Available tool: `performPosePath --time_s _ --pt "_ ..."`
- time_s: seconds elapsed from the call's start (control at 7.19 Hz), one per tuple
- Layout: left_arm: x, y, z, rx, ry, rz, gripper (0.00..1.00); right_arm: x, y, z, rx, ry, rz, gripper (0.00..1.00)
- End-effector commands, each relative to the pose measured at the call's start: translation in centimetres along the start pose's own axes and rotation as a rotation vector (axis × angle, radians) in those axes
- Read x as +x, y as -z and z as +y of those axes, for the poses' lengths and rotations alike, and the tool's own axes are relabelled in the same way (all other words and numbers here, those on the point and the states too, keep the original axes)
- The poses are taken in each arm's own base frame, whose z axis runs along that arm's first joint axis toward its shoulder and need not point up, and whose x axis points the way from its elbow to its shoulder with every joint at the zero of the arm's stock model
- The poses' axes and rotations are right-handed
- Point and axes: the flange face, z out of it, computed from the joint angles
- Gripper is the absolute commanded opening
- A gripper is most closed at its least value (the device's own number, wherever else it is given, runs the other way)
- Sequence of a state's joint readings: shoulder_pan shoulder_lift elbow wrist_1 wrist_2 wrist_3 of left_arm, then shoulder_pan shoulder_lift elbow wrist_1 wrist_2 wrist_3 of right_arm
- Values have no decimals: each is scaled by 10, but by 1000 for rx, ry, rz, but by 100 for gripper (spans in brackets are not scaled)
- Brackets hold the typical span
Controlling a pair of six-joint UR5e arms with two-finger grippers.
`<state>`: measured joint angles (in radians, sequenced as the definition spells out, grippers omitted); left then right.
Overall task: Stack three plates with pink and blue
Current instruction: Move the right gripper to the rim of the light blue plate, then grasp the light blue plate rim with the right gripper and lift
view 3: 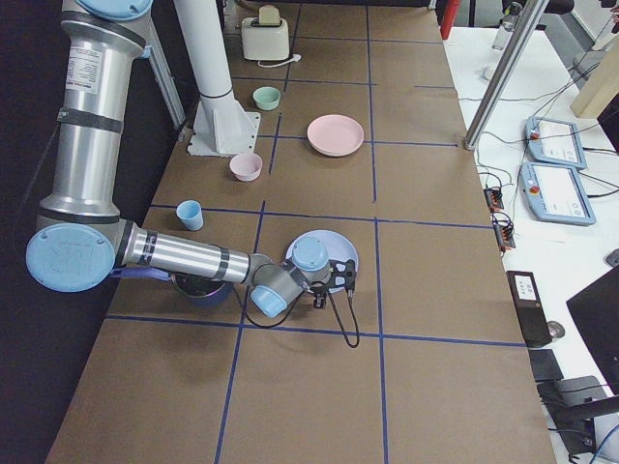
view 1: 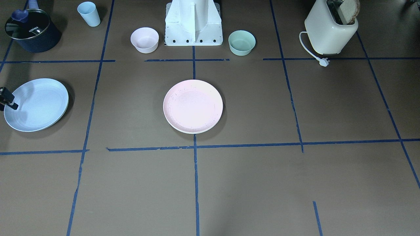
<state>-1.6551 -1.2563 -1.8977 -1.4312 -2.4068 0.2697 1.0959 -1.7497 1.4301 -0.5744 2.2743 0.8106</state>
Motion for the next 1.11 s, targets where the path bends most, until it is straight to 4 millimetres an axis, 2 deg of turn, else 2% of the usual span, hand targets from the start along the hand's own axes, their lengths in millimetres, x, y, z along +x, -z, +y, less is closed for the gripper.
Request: performPosePath --time_s 0.0,0.28,0.42,0.56,0.7,0.83,0.97 --pt "1 1 0 2 -1 -1 100 -1 0 0 -1 -6 -3 0" --pt "2 2 0 3 -2 -1 100 -7 3 0 -11 -2 -26 0" --pt "2 2 0 4 -3 0 100 -25 10 2 -72 15 -111 0" --pt "2 2 1 3 -2 1 100 -66 34 -17 -72 -26 -192 0" --pt "2 1 1 2 1 1 100 -121 51 -46 -55 -103 -249 0" --pt "2 2 0 3 -1 1 100 -194 58 -74 -74 -144 -284 0" --pt "2 2 0 4 -1 2 100 -271 68 -78 -112 -175 -283 0"
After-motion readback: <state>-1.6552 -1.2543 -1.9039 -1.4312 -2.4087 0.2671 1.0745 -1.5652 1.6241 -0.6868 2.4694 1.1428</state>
